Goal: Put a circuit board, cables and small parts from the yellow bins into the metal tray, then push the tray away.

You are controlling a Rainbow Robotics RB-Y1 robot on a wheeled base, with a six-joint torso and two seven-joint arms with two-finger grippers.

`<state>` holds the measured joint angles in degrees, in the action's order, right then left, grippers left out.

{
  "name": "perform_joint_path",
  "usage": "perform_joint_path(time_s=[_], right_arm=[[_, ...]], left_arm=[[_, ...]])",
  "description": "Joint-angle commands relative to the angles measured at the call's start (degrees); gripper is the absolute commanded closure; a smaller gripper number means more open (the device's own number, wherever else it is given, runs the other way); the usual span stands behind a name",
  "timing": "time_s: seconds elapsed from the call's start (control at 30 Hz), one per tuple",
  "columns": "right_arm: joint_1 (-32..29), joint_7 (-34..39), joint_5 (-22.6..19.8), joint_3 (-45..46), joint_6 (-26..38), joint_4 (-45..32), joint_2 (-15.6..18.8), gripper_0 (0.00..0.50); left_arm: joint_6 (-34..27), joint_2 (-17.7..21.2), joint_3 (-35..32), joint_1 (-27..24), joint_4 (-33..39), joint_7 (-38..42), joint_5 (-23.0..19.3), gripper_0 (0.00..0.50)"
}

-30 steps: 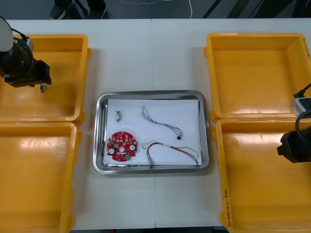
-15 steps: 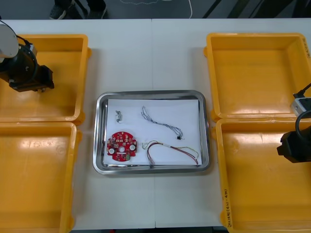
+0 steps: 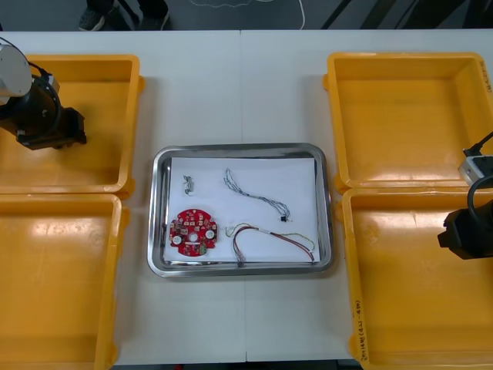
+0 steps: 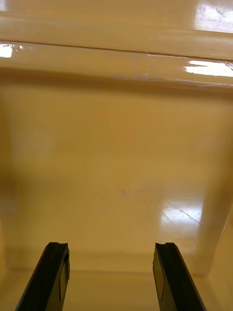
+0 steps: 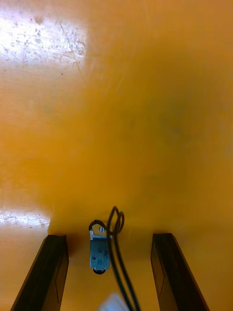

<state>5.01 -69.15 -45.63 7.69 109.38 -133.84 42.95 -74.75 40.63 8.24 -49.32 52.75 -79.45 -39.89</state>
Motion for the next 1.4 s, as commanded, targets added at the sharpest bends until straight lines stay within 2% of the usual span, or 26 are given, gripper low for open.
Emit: perform_joint_path(time_s=[0.03, 0.07, 0.13, 0.17, 0.2, 0.27, 0.3, 0.53, 0.7, 0.83, 0.9, 0.93, 1.2, 1.27, 1.4], right_arm=[[-0.79, -2.83, -0.6, 1.89, -0.48, -0.28, 0.38, 0.0], [-0.79, -2.83, -0.6, 1.89, -0.48, -0.28, 0.38, 0.0], [-0.79, -2.83, -0.6, 1.89, -0.48, -0.28, 0.38, 0.0], [-0.79, -2.83, -0.6, 1.89, -0.48, -0.28, 0.38, 0.0], [-0.79, -2.83, -0.6, 1.89, -0.48, -0.28, 0.38, 0.0], [-0.79, -2.83, -0.6, 1.89, -0.48, -0.28, 0.38, 0.0], [-0.79, -2.83, -0.6, 1.89, -0.48, -0.28, 0.38, 0.0], [-0.79, -2.83, -0.6, 1.89, -0.48, -0.28, 0.38, 0.0], [-0.79, -2.83, -0.6, 1.89, -0.48, -0.28, 0.38, 0.0], [-0.79, -2.83, -0.6, 1.89, -0.48, -0.28, 0.38, 0.0], [-0.79, -2.83, -0.6, 1.89, -0.48, -0.28, 0.38, 0.0], [-0.79, -2.83, -0.6, 1.89, -0.48, -0.28, 0.38, 0.0], [-0.79, -2.83, -0.6, 1.89, -0.48, -0.28, 0.38, 0.0], [-0.79, -2.83, -0.6, 1.89, -0.48, -0.28, 0.38, 0.0], [-0.79, -2.83, -0.6, 1.89, -0.48, -0.28, 0.38, 0.0]], left_arm=[[2.06, -1.69, 0.81, -2.97, -1.51, -2.73, -0.45, 0.0], [2.06, -1.69, 0.81, -2.97, -1.51, -2.73, -0.19, 0.007], [2.06, -1.69, 0.81, -2.97, -1.51, -2.73, -0.1, 0.088], [1.98, -1.69, 0.81, -2.97, -1.51, -2.73, -0.1, 0.217], [1.8, -1.69, 0.81, -2.97, -1.51, -2.81, -0.01, 0.38], [1.45, -1.69, 0.81, -2.97, -1.51, -2.9, 0.08, 0.477], [1.27, -1.69, 0.81, -2.89, -1.51, -2.81, 0.17, 0.497], [-0.84, -1.52, -0.51, -2.97, -0.28, -2.38, 0.61, 0.5], [-9.1, -0.64, -5.7, -2.89, 4.91, -0.97, 2.19, 0.5], [-17.53, -0.46, -10.97, -2.89, 10.45, -0.09, 5.88, 0.5], [-19.56, -0.46, -12.29, -2.89, 11.76, 0.17, 6.49, 0.5], [-22.46, -0.46, -13.69, -2.89, 13.79, 0.53, 7.11, 0.5], [-32.3, -0.11, -16.07, -2.8, 22.22, 2.63, 7.64, 0.5], [-34.32, -0.11, -15.98, -1.92, 24.6, 3.16, 7.2, 0.5], [-35.25, -0.2, -17.56, 3.97, 35.32, 6.77, 6.49, 0.5]])
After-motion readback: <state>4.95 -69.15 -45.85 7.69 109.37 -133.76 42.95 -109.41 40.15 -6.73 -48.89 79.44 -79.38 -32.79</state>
